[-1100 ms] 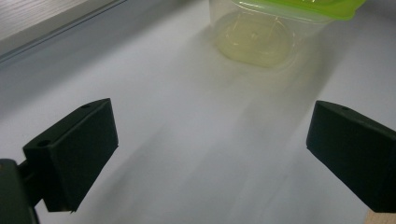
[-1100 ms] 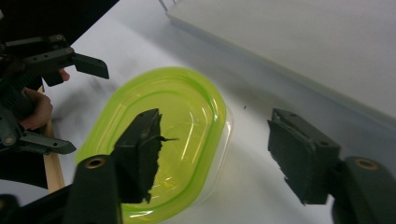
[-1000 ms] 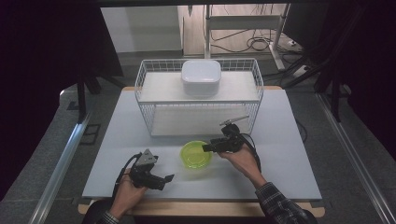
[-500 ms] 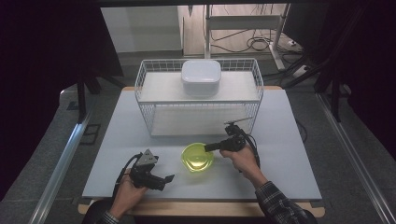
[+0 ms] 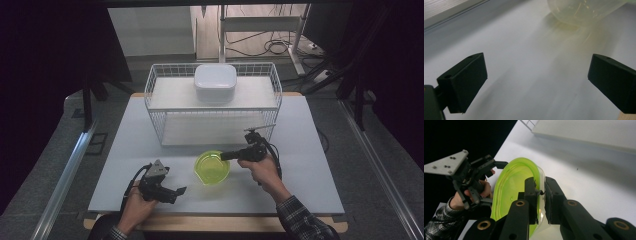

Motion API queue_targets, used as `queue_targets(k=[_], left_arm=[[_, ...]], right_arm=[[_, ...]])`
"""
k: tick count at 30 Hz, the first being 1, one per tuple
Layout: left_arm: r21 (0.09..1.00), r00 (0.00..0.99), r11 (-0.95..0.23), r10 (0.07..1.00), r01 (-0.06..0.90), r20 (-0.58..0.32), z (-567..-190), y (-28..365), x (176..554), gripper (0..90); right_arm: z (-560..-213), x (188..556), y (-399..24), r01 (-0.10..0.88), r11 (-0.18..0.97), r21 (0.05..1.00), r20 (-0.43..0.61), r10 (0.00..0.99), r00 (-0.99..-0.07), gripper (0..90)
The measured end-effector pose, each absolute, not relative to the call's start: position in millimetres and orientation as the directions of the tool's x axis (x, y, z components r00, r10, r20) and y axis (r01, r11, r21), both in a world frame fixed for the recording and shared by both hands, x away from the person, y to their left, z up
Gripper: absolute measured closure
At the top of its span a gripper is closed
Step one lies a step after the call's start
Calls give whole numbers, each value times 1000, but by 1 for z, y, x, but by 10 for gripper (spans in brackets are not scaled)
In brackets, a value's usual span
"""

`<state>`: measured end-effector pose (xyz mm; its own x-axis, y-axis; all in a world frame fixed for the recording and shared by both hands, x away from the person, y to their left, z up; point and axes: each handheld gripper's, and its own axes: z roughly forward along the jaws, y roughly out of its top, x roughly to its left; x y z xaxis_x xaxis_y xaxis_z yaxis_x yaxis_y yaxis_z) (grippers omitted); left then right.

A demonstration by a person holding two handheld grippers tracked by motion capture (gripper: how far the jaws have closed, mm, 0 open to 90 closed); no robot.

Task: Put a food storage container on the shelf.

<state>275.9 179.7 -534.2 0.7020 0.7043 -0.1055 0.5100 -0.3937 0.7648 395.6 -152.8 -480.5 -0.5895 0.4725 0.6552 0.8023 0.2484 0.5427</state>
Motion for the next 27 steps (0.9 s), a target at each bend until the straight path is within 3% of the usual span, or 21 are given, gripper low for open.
queue_targets(k=[27], left_arm=[[765,696,-384,709,516,-114,-535,181,277,21]], right_arm=[[-398,392,-169,763,164,625,644,444,-623,816]])
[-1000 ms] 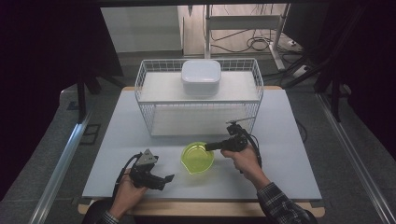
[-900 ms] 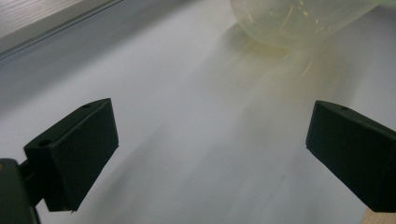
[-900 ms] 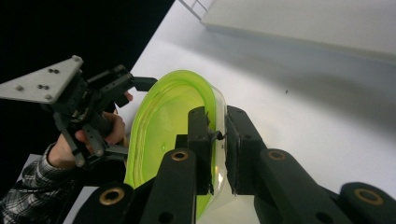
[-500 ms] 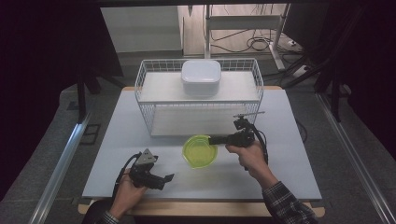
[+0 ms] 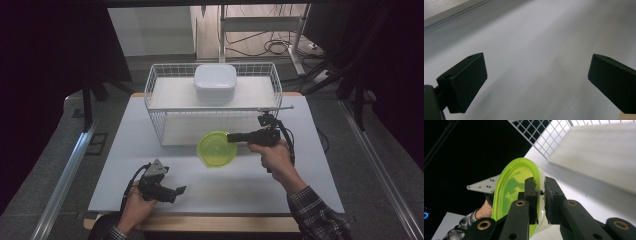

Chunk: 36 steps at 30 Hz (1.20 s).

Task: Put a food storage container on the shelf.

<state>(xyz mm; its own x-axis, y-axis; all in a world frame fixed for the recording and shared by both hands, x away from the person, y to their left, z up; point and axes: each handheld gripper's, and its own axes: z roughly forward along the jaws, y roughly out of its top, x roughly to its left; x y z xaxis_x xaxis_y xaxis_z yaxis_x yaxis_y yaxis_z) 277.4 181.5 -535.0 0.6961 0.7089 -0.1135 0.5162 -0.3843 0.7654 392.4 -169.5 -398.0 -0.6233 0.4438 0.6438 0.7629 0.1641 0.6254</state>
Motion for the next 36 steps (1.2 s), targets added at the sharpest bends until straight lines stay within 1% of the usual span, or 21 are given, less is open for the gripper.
queue_targets(k=[10,24,36], left_arm=[[763,695,-383,710,521,-118,-535,182,278,22],[759,691,-380,712,528,-124,-536,182,278,22],[758,690,-375,712,534,-134,-535,183,278,22]], right_arm=[[-361,398,-175,752,125,647,641,444,-626,817],[-311,411,-186,738,36,674,653,438,-618,817],[-278,423,-183,712,-16,702,641,450,-621,817]])
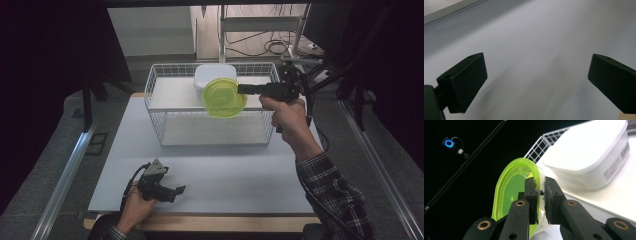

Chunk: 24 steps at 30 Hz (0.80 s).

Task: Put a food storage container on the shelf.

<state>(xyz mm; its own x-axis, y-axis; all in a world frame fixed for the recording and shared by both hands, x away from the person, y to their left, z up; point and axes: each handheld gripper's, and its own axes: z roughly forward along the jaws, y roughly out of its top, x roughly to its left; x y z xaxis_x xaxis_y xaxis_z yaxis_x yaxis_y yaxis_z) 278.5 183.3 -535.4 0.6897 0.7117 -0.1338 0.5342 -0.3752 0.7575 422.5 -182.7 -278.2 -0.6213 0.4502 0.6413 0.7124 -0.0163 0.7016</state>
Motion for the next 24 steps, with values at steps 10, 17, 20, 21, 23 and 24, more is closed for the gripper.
queue_targets(k=[10,17,20,21,23,24], left_arm=[[759,692,-373,708,533,-138,-535,183,278,22],[759,695,-374,705,533,-141,-535,183,278,22],[758,697,-376,703,533,-142,-535,183,278,22],[758,698,-376,702,533,-142,-535,183,278,21],[757,698,-377,702,533,-142,-535,183,278,22],[757,699,-378,701,533,-142,-535,183,278,22]], right_arm=[[-251,439,-169,680,-83,729,627,480,-613,817],[-241,455,-155,650,-137,747,609,533,-587,816],[-241,462,-149,636,-142,758,584,580,-567,816],[-242,465,-147,631,-149,761,580,592,-560,816],[-245,472,-143,633,-166,756,582,613,-534,816],[-245,472,-143,633,-166,756,582,613,-534,816]])
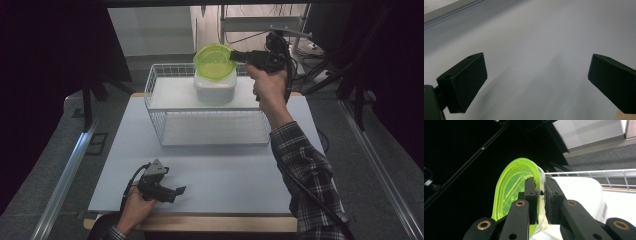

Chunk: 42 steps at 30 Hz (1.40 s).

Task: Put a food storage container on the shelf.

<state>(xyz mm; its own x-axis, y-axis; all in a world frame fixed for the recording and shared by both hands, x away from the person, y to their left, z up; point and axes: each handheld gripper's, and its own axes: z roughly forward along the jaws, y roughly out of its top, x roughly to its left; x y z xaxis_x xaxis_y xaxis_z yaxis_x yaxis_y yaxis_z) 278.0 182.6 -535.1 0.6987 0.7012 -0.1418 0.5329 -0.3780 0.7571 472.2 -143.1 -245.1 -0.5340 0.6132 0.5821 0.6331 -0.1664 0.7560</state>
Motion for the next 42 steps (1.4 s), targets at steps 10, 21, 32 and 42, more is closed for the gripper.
queue_targets(k=[10,21,32,42], left_arm=[[757,702,-379,697,532,-145,-535,181,278,22],[753,707,-387,692,532,-144,-536,181,278,22],[752,709,-389,690,531,-143,-536,180,278,22],[751,708,-389,692,533,-144,-536,180,278,22]], right_arm=[[-255,486,-134,643,-189,742,581,659,-477,807],[-255,492,-129,649,-176,740,538,735,-413,744],[-257,493,-129,635,-170,754,534,721,-441,567],[-260,486,-136,593,-99,799,485,688,-539,342]])
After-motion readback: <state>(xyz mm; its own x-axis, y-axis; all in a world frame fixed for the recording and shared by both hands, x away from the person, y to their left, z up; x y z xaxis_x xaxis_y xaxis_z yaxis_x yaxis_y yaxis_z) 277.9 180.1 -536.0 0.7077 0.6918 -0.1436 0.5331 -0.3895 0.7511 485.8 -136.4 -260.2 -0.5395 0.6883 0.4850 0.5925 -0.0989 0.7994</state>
